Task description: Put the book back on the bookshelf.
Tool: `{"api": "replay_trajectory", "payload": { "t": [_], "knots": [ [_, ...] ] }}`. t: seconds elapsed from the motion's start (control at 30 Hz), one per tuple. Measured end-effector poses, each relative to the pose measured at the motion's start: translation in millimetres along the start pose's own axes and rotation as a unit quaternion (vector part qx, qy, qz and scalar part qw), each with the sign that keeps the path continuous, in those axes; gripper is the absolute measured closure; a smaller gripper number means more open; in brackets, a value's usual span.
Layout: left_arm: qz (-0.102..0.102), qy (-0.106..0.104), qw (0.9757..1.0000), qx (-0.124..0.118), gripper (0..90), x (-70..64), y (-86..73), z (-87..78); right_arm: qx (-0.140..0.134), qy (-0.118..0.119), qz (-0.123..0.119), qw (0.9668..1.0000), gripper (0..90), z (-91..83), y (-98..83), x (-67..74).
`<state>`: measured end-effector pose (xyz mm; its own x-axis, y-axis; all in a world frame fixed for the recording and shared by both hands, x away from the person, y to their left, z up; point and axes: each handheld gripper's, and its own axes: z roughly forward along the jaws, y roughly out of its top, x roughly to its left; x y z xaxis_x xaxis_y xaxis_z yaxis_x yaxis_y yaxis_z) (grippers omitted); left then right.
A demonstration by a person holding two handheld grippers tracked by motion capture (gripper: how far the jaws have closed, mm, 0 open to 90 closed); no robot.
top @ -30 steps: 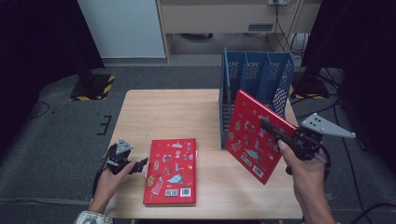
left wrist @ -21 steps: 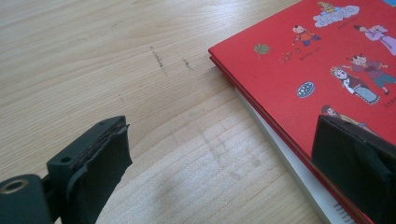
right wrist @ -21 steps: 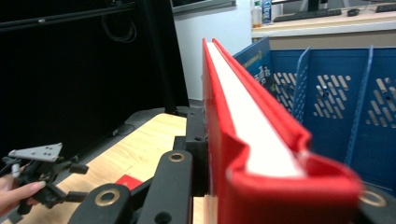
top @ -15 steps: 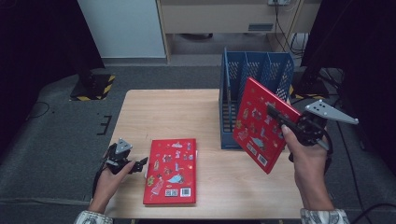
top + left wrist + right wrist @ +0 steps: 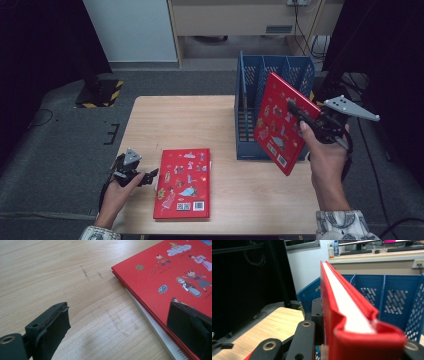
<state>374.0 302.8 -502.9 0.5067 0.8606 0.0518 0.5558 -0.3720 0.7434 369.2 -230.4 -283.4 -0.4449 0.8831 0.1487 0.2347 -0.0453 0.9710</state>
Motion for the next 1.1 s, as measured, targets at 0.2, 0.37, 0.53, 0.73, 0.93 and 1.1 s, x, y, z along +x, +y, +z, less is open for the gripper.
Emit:
{"api": "replay_trajectory", "payload": {
  "t": [0.2, 0.37, 0.53, 0.73, 0.93, 1.1],
  "knots": [
    [-0.002, 0.000, 1.0000, -0.002, 3.7, 0.4, 0.2, -0.1, -0.001, -0.025, -0.011, 0.9996, 79.7, 11.4, 2.6, -4.3],
    [-0.004, 0.001, 1.0000, -0.005, 3.6, 0.8, 0.3, -1.2, 0.004, -0.038, -0.009, 0.9992, 79.8, 22.6, 3.5, -8.4],
    [-0.008, 0.001, 0.9999, -0.007, 3.6, 1.9, 0.0, -2.3, 0.006, -0.051, -0.013, 0.9986, 79.8, 32.2, 6.0, -10.8],
    [-0.011, 0.000, 0.9999, -0.012, 3.6, 2.5, 0.2, -2.5, 0.005, -0.063, -0.007, 0.9979, 79.8, 42.4, 7.5, -16.1],
    [-0.010, 0.001, 0.9999, -0.012, 3.6, 2.3, 0.8, -2.8, 0.011, -0.076, -0.007, 0.9971, 79.8, 52.9, 10.0, -20.3],
    [-0.007, 0.001, 0.9999, -0.010, 3.6, 1.6, 0.8, -2.3, 0.008, -0.083, -0.007, 0.9965, 79.8, 57.5, 12.2, -22.4]
  ]
}}
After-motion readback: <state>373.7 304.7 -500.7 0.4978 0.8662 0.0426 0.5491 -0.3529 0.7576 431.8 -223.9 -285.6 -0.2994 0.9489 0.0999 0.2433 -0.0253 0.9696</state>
